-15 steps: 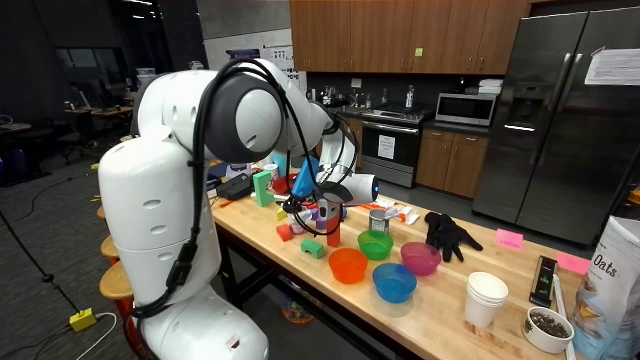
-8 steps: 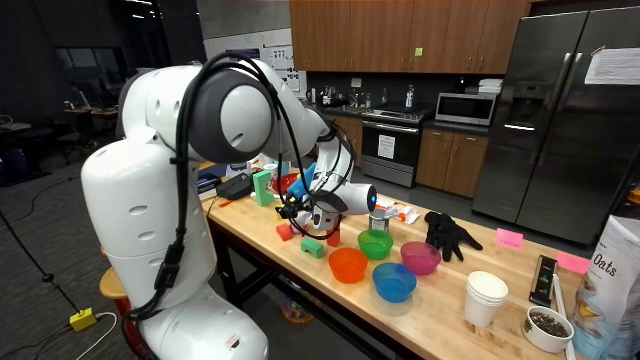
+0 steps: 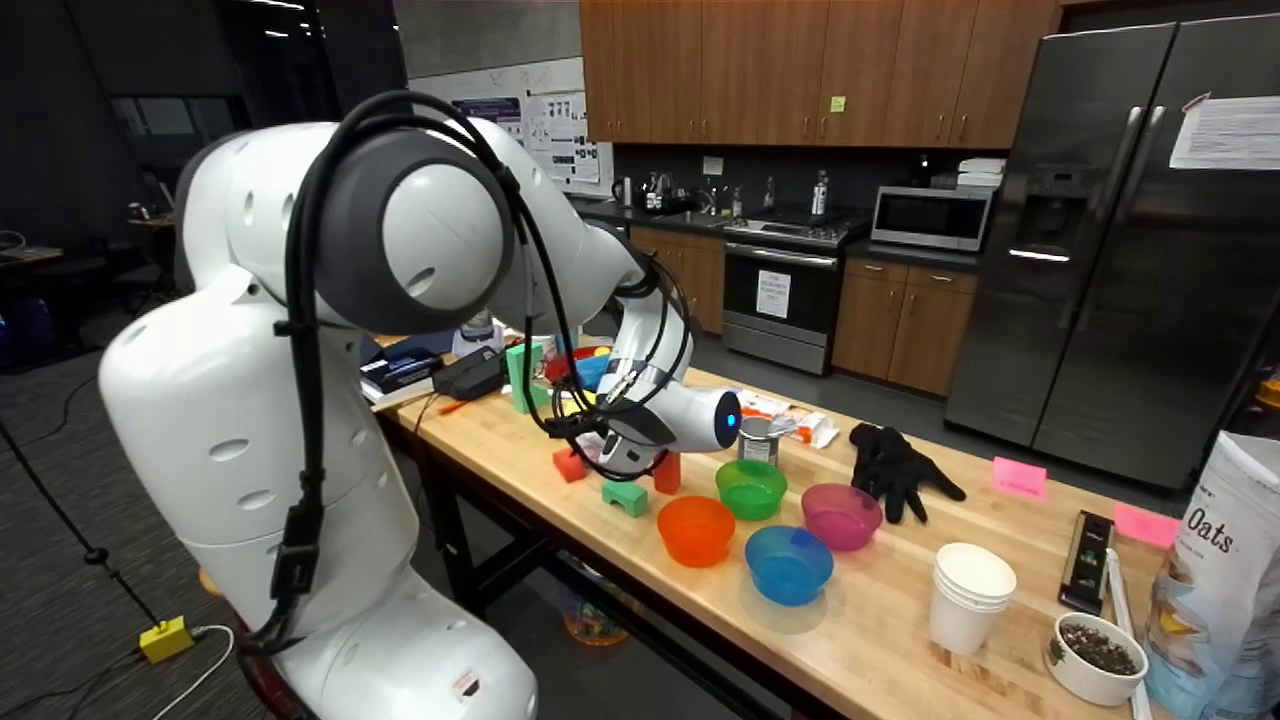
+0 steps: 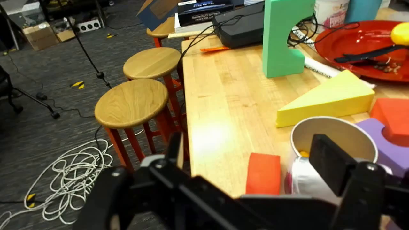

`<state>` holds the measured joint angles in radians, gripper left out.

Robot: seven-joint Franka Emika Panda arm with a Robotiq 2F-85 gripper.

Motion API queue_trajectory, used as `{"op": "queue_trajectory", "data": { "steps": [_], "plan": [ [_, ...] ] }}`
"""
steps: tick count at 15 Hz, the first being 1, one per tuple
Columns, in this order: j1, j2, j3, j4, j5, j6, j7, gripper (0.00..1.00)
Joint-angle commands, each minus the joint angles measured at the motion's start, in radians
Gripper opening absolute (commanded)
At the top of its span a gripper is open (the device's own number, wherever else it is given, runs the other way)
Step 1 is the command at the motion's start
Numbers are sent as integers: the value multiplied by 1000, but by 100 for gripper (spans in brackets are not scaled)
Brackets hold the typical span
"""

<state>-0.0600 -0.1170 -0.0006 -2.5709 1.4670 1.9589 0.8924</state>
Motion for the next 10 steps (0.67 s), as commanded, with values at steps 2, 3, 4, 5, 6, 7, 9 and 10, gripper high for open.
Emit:
{"op": "queue_trajectory", "data": {
  "steps": [2, 3, 4, 5, 6, 7, 9, 10],
  "plan": [
    [25, -138, 27, -134, 97, 88, 227, 100],
    [30, -155, 34, -153, 118, 97, 277, 100],
    [34, -167, 39, -169, 138, 94, 324, 100],
    [37, -176, 40, -184, 158, 82, 371, 100],
    [41, -183, 40, -195, 178, 64, 414, 100],
    [45, -189, 43, -204, 196, 56, 460, 100],
    [52, -202, 48, -218, 241, 68, 552, 100],
    [55, -207, 51, -221, 266, 78, 598, 100]
  ]
}}
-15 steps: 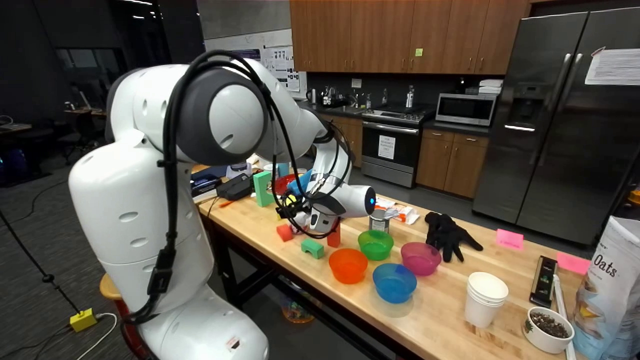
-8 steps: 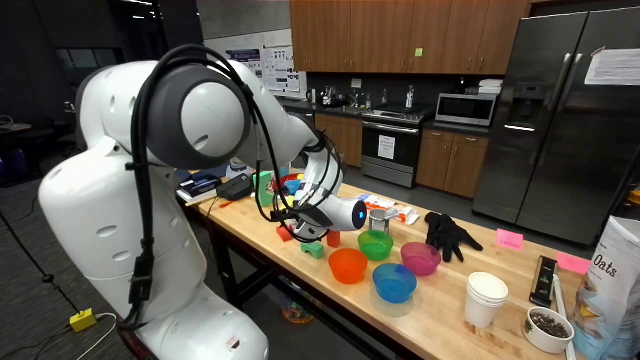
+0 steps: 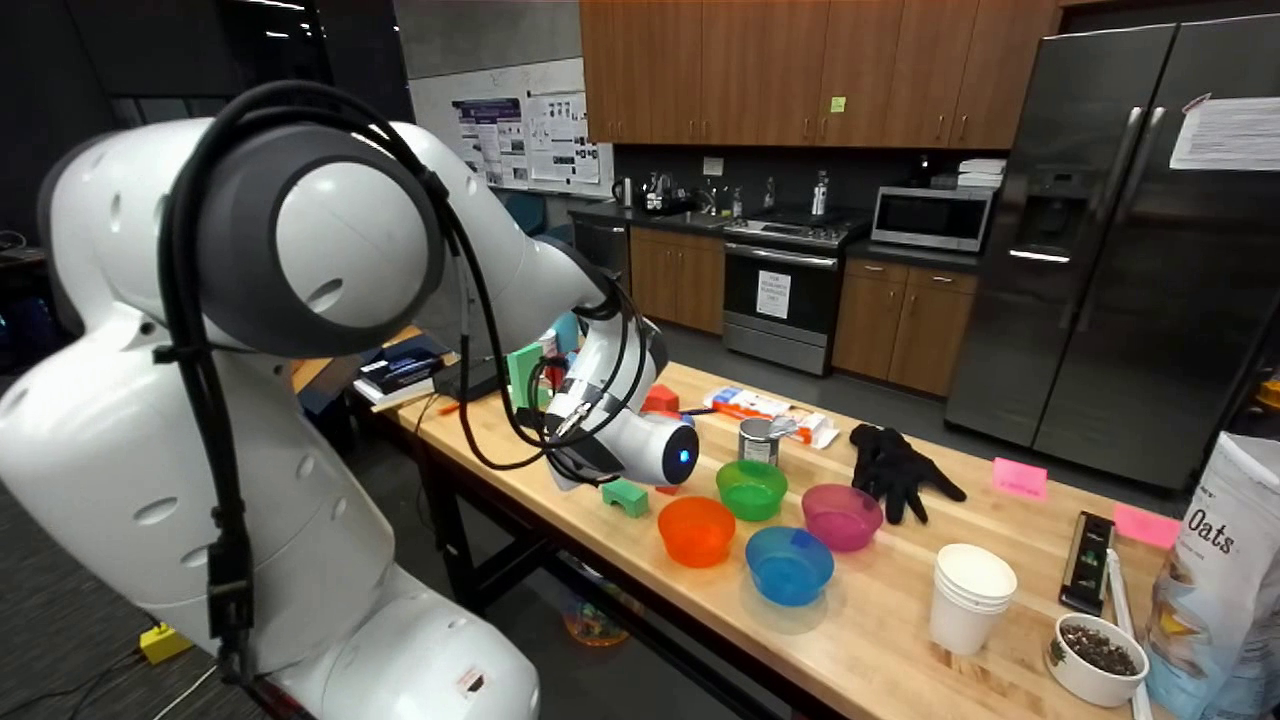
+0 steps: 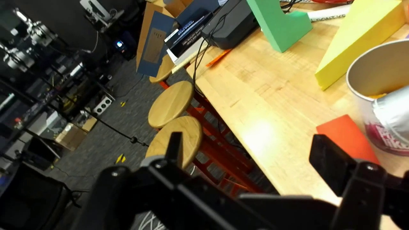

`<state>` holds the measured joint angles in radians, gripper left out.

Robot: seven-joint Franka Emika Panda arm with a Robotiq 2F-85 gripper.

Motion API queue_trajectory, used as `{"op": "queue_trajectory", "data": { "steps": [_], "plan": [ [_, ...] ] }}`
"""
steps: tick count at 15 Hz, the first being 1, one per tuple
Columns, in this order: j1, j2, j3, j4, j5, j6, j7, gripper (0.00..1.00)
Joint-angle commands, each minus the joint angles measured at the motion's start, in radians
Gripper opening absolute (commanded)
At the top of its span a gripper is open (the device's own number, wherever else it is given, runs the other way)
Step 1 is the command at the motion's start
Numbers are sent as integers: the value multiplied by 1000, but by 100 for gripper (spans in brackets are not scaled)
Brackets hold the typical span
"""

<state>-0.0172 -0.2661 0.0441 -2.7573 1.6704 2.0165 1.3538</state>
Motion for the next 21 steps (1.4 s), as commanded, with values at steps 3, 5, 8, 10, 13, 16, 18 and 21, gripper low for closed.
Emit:
{"op": "queue_trajectory", "data": {
  "steps": [3, 5, 8, 10, 13, 16, 18, 21],
  "plan": [
    [4, -11, 3, -12, 41, 1, 89, 100],
    [4, -14, 3, -14, 42, 1, 104, 100],
    [-5, 2, -9, 4, 16, -24, 96, 100],
    [-25, 37, -42, 15, 42, -51, 204, 100],
    [-52, 66, -77, -2, 66, -59, 279, 100],
    [-76, 100, -109, -28, 118, -62, 327, 100],
    [-79, 141, -113, -18, 188, -30, 354, 100],
    [-72, 158, -103, -18, 308, 86, 387, 100]
  ]
}}
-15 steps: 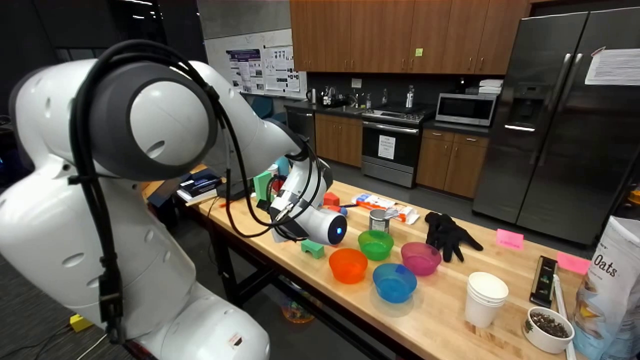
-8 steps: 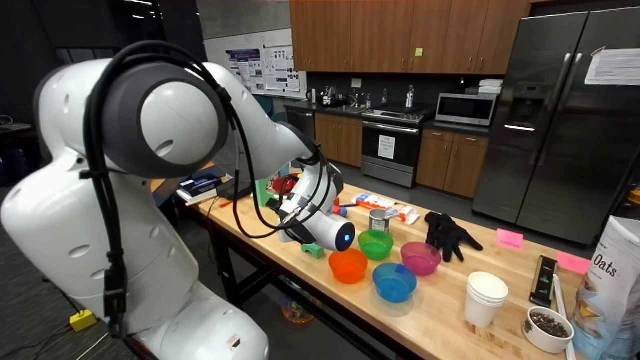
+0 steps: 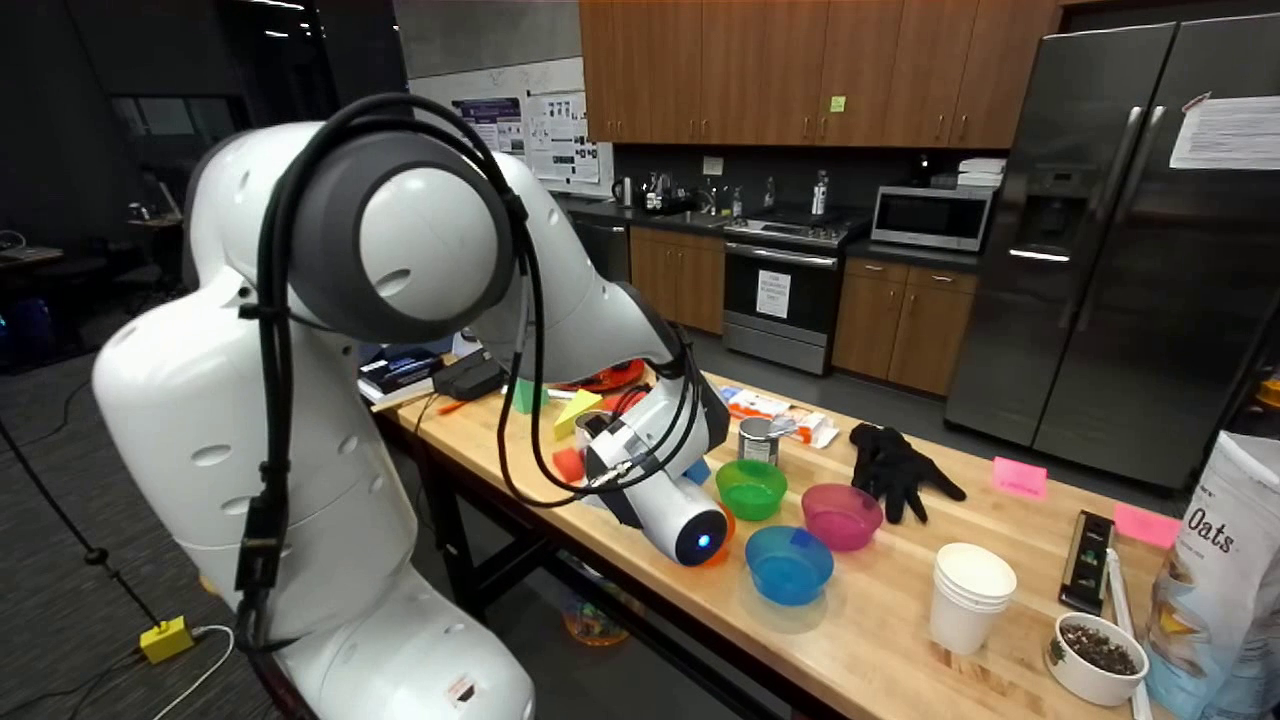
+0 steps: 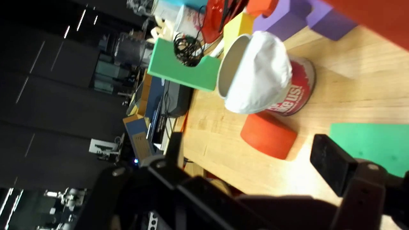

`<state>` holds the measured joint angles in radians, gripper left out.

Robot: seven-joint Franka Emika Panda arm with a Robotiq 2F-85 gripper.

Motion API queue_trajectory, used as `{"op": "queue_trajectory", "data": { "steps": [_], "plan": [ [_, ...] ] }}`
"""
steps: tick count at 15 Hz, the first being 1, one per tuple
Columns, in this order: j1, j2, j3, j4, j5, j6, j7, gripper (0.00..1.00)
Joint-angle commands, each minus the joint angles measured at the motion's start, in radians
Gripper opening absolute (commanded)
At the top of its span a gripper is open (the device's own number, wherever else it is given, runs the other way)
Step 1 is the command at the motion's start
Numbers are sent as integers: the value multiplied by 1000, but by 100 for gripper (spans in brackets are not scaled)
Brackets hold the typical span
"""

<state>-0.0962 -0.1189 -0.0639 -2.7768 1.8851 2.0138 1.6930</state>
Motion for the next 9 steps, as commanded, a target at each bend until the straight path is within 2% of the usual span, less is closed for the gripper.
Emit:
{"op": "queue_trajectory", "data": {
  "steps": [1, 5, 9],
  "plan": [
    [13, 15, 11, 2, 140, 131, 55, 100],
    [37, -4, 31, 4, 319, 313, 79, 100],
    [70, -83, 62, -9, 527, 502, 63, 100]
  ]
}}
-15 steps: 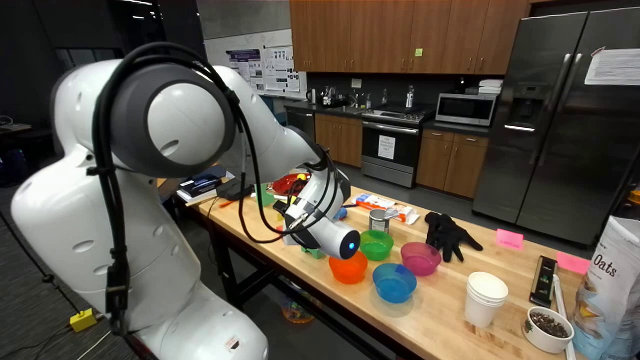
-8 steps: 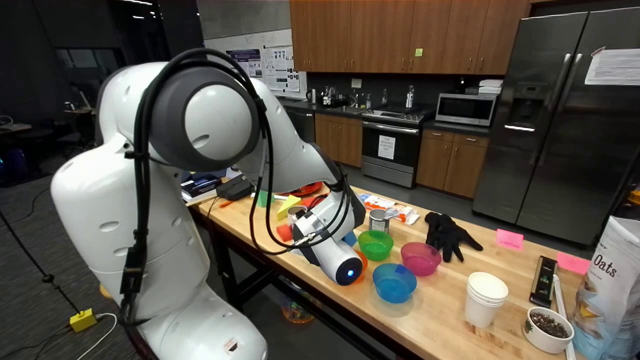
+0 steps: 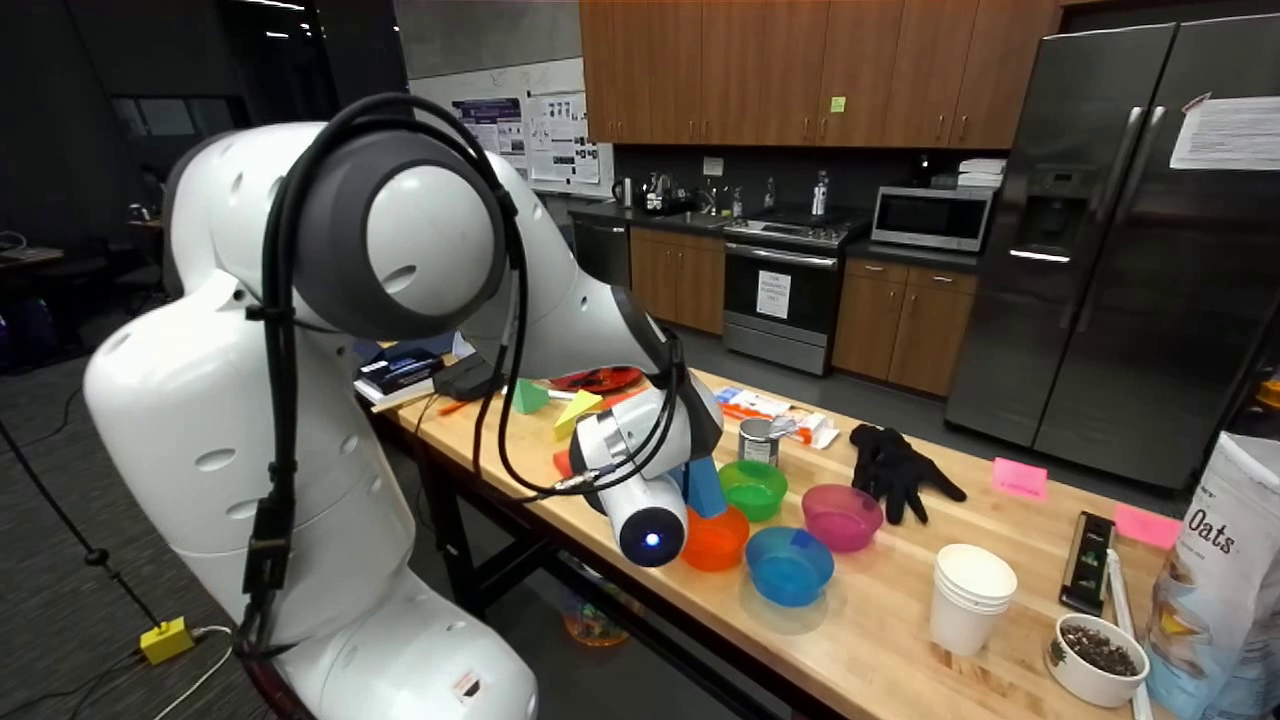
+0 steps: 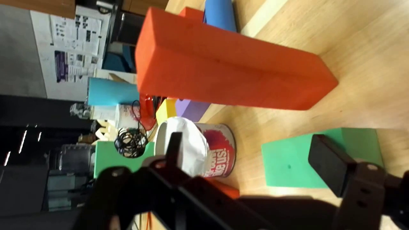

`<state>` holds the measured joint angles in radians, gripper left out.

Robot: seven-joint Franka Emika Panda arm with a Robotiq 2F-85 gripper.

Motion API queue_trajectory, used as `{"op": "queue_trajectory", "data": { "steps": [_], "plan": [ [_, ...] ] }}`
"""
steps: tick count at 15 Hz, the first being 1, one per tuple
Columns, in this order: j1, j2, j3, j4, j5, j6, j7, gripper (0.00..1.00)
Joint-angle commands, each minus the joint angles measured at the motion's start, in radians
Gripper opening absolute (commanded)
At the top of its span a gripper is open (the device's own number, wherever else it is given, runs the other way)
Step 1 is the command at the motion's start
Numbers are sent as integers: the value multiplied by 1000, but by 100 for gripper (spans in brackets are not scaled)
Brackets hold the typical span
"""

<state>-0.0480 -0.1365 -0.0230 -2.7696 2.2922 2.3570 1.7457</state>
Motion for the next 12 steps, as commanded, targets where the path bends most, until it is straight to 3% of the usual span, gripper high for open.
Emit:
{"op": "queue_trajectory", "data": {
  "steps": [1, 3, 4, 12],
  "plan": [
    [29, -76, 29, -7, 174, 217, 2, 100],
    [36, -90, 40, 15, 277, 332, -21, 100],
    [37, -51, 17, 11, 208, 217, -21, 100],
    [41, -49, 16, 12, 219, 216, -28, 100]
  ]
}}
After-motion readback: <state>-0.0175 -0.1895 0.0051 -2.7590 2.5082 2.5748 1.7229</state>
